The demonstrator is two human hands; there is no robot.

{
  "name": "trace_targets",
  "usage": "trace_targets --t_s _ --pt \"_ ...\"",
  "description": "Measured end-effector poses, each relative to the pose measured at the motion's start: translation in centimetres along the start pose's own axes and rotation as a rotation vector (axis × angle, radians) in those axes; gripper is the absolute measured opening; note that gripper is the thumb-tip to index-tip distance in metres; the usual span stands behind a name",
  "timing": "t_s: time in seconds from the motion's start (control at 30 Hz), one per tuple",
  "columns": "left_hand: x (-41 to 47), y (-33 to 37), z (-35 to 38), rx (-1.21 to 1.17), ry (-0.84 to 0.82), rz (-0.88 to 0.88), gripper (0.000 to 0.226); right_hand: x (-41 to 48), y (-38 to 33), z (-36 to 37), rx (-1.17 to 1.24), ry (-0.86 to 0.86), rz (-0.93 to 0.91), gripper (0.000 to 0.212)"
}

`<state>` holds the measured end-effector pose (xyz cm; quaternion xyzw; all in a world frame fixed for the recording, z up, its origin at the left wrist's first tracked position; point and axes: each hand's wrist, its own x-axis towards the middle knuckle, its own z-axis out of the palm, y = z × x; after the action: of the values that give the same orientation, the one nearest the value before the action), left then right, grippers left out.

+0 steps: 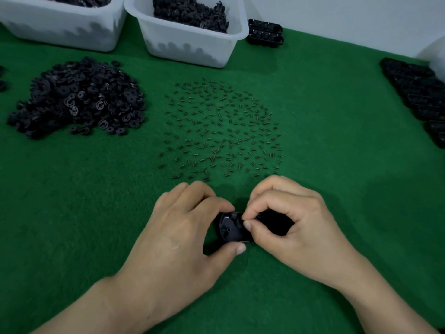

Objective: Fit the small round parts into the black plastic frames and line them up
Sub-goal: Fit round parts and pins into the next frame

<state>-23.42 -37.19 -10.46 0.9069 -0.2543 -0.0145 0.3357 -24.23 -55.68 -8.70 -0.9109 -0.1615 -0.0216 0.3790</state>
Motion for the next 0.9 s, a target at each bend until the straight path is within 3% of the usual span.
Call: trace_targets --t_s 0.4,0.57,0.77,0.9 --pt "-0.1 -0.1 0.1 0.002 0.014 0.000 0.042 0.2 -0.7 -0.5 -0.196 -0.022 -0.050 0.005" --pt "0.0 0.0 0.1 0.007 0.014 -0.004 0.042 0.0 -0.4 -1.5 -0.077 0.004 -0.021 0.014" --pt "0.0 0.1 0.0 0.002 0.017 -0.002 0.044 -0.5 -0.2 -0.8 -0.188 -0.009 -0.116 0.023" --pt "-0.1 0.0 0.0 0.007 0.013 -0.006 0.045 -0.2 1.0 -2.8 -0.103 0.159 0.037 0.017"
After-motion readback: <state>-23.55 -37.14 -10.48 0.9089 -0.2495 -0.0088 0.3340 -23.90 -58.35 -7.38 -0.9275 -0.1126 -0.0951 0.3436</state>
